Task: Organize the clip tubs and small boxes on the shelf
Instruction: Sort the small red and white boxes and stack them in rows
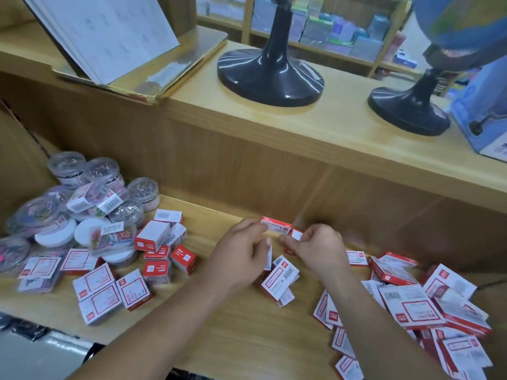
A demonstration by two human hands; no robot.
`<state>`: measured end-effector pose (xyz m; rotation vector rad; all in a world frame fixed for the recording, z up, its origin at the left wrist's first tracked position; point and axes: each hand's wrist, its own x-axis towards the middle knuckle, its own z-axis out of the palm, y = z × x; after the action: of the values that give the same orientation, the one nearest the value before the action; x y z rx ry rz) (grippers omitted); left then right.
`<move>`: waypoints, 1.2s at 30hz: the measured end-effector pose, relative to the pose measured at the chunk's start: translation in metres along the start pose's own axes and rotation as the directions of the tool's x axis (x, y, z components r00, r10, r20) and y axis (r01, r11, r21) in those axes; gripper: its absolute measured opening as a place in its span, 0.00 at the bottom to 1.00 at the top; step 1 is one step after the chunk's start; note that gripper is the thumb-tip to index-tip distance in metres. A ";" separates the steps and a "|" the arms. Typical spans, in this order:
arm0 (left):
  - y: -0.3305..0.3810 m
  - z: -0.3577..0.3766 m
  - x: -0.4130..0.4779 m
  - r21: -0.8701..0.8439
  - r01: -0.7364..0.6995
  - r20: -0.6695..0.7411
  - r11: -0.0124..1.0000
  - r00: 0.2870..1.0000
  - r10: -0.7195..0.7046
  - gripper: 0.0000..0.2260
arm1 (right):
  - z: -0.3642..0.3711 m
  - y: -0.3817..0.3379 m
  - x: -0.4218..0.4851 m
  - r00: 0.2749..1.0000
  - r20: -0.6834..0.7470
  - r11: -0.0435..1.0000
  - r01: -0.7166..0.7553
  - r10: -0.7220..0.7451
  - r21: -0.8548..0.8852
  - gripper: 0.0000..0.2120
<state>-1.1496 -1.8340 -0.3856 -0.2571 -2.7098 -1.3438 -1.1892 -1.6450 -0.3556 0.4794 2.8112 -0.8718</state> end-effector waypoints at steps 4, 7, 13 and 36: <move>0.002 0.004 0.032 0.164 -0.066 0.046 0.984 0.997 0.059 0.16 | 0.001 0.003 0.000 1.000 -0.020 1.000 -0.020 0.020 -0.005 0.19; -0.001 0.002 0.042 0.266 -0.086 0.076 0.960 0.995 0.068 0.17 | -0.007 0.014 -0.002 1.000 0.008 0.994 -0.011 0.010 0.110 0.15; -0.006 0.002 0.057 0.380 -0.069 0.205 0.922 0.979 -0.011 0.07 | -0.036 0.025 -0.031 0.991 0.125 0.797 -0.045 -0.038 0.602 0.15; -0.016 -0.005 0.025 0.117 0.254 0.261 0.960 0.925 -0.276 0.09 | -0.046 0.031 -0.102 0.995 0.090 0.790 -0.018 -0.047 0.613 0.15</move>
<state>-1.1768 -1.8447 -0.3910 -0.0739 -3.1199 -1.3447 -1.0856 -1.6207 -0.3091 0.4680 2.3805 -1.7728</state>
